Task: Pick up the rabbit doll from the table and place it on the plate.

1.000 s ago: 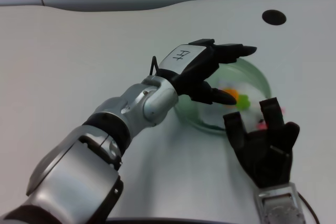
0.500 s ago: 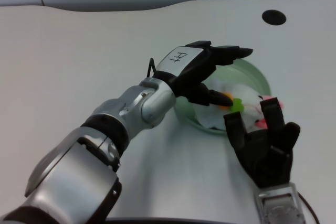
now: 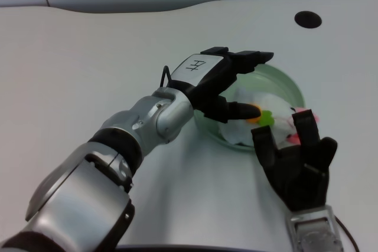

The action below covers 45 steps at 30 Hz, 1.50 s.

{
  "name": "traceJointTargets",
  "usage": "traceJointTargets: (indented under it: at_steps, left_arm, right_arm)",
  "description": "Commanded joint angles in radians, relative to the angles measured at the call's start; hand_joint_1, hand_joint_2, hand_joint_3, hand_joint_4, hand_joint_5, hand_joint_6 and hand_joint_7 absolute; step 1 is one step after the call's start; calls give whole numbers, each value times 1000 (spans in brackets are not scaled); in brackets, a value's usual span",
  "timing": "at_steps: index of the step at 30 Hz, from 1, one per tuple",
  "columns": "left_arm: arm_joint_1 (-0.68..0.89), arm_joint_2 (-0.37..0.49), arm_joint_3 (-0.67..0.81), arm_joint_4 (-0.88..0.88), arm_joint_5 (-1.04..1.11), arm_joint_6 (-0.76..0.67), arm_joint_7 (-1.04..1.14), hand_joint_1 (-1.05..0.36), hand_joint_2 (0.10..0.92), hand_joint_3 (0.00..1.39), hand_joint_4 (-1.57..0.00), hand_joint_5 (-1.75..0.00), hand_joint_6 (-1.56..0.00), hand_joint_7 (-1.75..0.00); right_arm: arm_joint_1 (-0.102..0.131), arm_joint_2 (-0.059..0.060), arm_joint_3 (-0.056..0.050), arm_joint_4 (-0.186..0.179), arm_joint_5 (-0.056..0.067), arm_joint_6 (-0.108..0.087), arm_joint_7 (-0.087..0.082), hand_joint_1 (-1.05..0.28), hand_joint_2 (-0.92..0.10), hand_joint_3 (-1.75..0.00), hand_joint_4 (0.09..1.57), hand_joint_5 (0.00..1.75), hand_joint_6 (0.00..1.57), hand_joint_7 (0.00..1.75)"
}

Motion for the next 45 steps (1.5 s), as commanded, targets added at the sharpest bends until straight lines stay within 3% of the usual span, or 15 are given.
traceJointTargets:
  at_steps: [1, 13, 15, 16, 18, 20, 22, 24, 25, 27, 31, 36, 45]
  left_arm:
    - [-7, 2, 5, -1, -9, 5, -6, -880, 921, 487, -147, -281, -252, -2]
    - [-4, 3, 35, -2, -30, 4, -45, -904, 921, 531, -143, -254, -230, -1]
    - [51, -39, 407, -22, -462, 95, -447, -915, 921, 562, -125, -238, -180, 0]
    - [67, -50, 517, -28, -590, 123, -569, -922, 921, 583, -114, -228, -148, 0]
    - [78, -55, 603, -34, -692, 158, -671, -926, 921, 596, -109, -222, -132, 0]
    - [139, -21, 847, -78, -1000, 372, -965, -931, 921, 700, -42, -89, -53, 0]
    - [165, -5, 948, -96, -1131, 467, -1096, -930, 921, 757, -8, -18, -10, 1]
    - [252, 21, 959, -123, -1162, 514, -1190, -930, 921, 770, -1, -4, -2, 1]
    - [319, 40, 967, -145, -1181, 547, -1254, -928, 921, 701, -167, -86, -66, -26]
    - [393, 57, 972, -182, -1207, 594, -1324, -927, 921, 657, -259, -131, -102, -39]
    - [540, 28, 970, -307, -1241, 626, -1329, -926, 921, 635, -301, -150, -172, -65]
    - [721, -54, 968, -458, -1275, 608, -1291, -902, 921, 649, -381, -190, -224, -69]
    - [820, -100, 935, -573, -1305, 626, -1242, -875, 921, 651, -461, -227, -296, -66]
  right_arm:
    - [73, 43, -14, 59, 3, 7, -8, -497, -920, -95, 893, 1746, 672, 1746]
    - [74, 44, -14, 58, 2, 6, -12, -500, -921, -96, 893, 1746, 672, 1746]
    - [74, 42, -8, 61, 0, 22, -3, -501, -921, -96, 892, 1746, 672, 1746]
    - [74, 41, -6, 62, -1, 27, 0, -501, -921, -96, 891, 1746, 673, 1746]
    - [74, 41, -5, 63, 0, 28, 0, -501, -921, -95, 889, 1746, 674, 1746]
    - [59, 36, -7, 77, 4, 44, -6, -495, -920, -88, 897, 1746, 684, 1746]
    - [52, 34, -7, 83, 6, 51, -8, -493, -920, -82, 903, 1746, 690, 1746]
    - [53, 31, -6, 82, 4, 49, -17, -493, -920, -80, 904, 1746, 691, 1746]
    - [53, 29, -6, 81, 2, 48, -23, -504, -921, -83, 905, 1746, 697, 1746]
    - [54, 27, -6, 81, 0, 47, -30, -510, -921, -86, 905, 1746, 702, 1746]
    - [53, 20, -9, 91, 1, 57, -3, -503, -921, -109, 882, 1746, 678, 1746]
    - [59, 25, -3, 91, -18, 49, -12, -506, -920, -115, 881, 1746, 664, 1746]
    - [56, 22, 5, 98, -25, 55, -7, -488, -921, -85, 874, 1746, 643, 1746]
